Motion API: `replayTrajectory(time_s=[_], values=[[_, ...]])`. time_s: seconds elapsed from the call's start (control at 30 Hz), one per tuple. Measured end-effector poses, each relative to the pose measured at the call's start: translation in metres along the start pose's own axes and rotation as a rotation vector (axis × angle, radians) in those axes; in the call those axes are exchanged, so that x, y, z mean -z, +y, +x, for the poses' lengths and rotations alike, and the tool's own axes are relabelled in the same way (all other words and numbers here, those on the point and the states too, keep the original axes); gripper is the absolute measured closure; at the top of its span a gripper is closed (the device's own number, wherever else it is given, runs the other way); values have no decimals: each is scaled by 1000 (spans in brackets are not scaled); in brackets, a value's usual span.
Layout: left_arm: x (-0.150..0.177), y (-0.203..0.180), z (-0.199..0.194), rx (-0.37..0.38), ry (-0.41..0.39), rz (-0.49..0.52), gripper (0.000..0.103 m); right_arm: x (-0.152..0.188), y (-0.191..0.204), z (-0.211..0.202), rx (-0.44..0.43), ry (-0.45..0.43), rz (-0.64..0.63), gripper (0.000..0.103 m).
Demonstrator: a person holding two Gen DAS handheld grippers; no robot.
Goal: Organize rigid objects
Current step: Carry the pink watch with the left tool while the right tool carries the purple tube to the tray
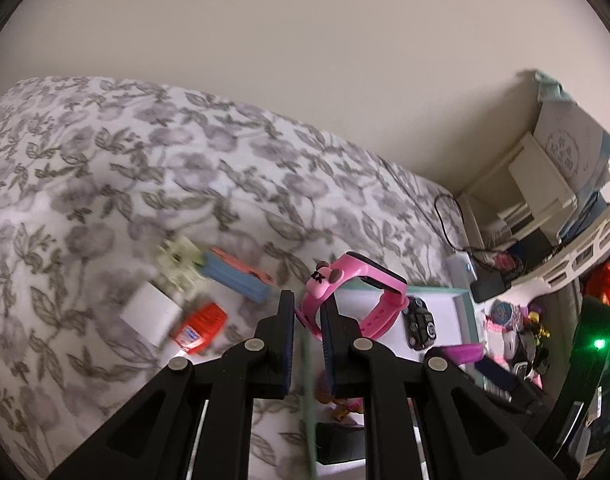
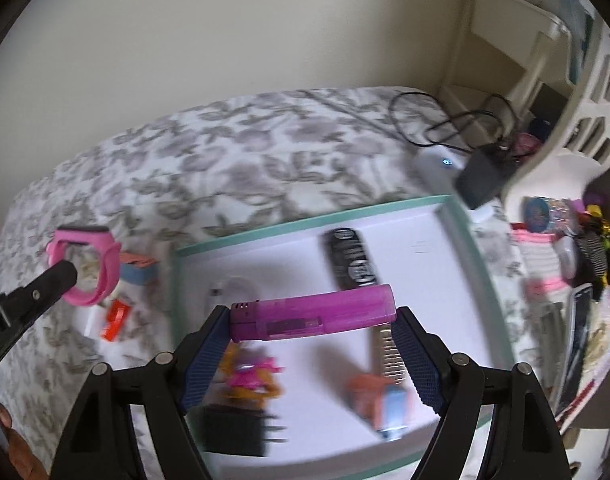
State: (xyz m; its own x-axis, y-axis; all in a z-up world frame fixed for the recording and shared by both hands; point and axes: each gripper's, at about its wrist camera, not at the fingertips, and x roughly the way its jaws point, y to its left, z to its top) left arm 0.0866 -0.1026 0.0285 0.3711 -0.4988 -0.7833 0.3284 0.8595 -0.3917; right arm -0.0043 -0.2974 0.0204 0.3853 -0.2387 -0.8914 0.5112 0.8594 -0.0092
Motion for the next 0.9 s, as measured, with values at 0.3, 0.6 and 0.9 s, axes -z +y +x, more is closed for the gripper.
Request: replayTrajectory(time_s=[0.3, 0.6, 0.9], values=[[21, -49, 35, -10, 95, 98, 90, -6, -50, 11, 67, 25, 47, 20], [39, -81, 59, -43, 149, 193, 90, -5, -72, 28, 107, 70, 38, 20], [49, -88, 76, -86, 189, 230, 90, -1, -72, 42, 111, 112, 9, 20]])
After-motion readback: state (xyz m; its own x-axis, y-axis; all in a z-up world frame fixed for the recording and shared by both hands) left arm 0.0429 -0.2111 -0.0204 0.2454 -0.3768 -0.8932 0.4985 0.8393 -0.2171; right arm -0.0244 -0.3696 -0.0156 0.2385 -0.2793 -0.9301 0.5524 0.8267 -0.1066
